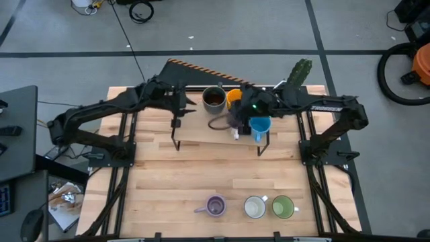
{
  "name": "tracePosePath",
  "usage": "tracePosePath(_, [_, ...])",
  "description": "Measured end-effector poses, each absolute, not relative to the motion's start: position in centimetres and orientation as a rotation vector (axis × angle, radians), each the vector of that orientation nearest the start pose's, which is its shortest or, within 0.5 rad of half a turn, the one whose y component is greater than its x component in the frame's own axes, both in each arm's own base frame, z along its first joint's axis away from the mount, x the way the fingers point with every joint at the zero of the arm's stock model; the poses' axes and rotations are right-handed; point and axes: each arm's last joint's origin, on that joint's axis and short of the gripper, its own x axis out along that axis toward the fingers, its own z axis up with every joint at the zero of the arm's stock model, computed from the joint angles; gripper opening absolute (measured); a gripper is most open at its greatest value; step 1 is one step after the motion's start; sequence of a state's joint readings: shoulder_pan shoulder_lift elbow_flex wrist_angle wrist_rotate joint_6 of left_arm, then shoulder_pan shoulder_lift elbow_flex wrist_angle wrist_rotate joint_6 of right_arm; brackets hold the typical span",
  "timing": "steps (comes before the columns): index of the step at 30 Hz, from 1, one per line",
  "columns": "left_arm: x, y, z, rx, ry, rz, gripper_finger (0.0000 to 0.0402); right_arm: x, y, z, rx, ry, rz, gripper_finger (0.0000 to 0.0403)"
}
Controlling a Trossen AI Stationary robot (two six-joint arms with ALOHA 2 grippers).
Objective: Place coffee mugs
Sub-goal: Put the purple mug on the shelf
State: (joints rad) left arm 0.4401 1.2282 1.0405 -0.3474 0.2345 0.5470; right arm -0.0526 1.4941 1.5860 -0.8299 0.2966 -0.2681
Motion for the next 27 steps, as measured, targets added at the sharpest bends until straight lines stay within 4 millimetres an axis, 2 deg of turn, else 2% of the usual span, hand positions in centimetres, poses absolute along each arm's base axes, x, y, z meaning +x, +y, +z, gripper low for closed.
tracePosePath(5, [24.0, 7.5, 32.5, 0.372, 0.547, 0.013, 0.0118, 29.7, 0.8, 39.3, -0.296, 0.735, -0.168, 0.0019])
tracePosePath(10, [24.4, 3.9, 31.9, 0.271, 0.594, -0.107, 0.0126, 29.3, 4.2, 39.1, -0.233, 0.738, -0.100, 0.0019])
tracePosePath(14, [24.2, 0.1, 31.3, 0.175, 0.660, -0.225, 0.0132, 28.5, 6.7, 38.9, -0.195, 0.744, -0.132, 0.0019])
tracePosePath(18, [24.1, -4.2, 30.8, 0.118, 0.709, -0.278, 0.0132, 27.9, 9.0, 37.7, -0.189, 0.739, -0.190, 0.0019])
tracePosePath(22, [23.7, -8.6, 30.1, 0.125, 0.744, -0.272, 0.0130, 27.5, 11.0, 36.8, -0.141, 0.719, -0.159, 0.0019])
tracePosePath(27, [23.9, -13.1, 27.9, 0.022, 0.818, -0.262, 0.0126, 27.3, 13.2, 35.3, -0.090, 0.713, -0.123, 0.0019])
